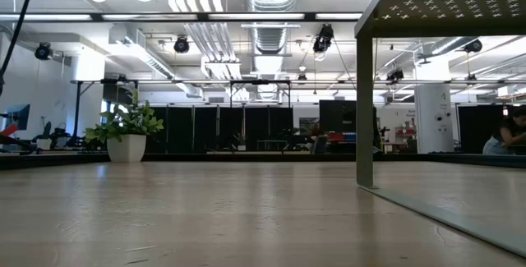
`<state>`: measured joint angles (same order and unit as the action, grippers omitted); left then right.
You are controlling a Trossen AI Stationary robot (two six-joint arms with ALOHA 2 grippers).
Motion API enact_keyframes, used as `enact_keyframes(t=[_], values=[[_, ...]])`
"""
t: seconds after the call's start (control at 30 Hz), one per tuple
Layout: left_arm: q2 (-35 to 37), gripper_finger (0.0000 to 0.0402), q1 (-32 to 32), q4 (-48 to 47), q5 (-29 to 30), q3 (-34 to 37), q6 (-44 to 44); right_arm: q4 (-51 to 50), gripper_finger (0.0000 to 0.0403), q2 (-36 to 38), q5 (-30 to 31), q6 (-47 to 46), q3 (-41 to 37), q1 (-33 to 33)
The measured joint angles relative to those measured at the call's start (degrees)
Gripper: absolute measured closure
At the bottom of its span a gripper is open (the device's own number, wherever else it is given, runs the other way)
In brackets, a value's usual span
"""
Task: Pick & Place Mini shaped plates
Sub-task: Stack the distorted square plate on the distorted square plates on the shelf
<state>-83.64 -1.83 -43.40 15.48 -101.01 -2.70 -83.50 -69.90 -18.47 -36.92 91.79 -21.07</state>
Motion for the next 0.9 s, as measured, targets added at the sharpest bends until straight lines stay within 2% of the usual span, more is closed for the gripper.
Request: enact_keyframes(t=[0.33,0.47,0.67,0.9], values=[[0.0,0.0255,0.1,-1.7,-0.1,0.0,0.6,-2.0,0.0394,-0.8,9.0,-22.8,-0.1,-15.3],[0.0,0.0255,0.1,-2.9,-1.9,0.0,2.2,-3.4,0.0394,-2.3,9.5,-30.0,-0.3,-19.4],[0.0,0.0255,0.2,-4.2,-9.5,0.0,5.1,-3.3,0.0394,-5.1,9.6,-35.6,-1.0,-23.3],[0.0,0.0255,0.2,-4.2,-10.4,0.1,5.1,-3.3,0.0394,-9.1,9.5,-37.1,-1.3,-25.6]])
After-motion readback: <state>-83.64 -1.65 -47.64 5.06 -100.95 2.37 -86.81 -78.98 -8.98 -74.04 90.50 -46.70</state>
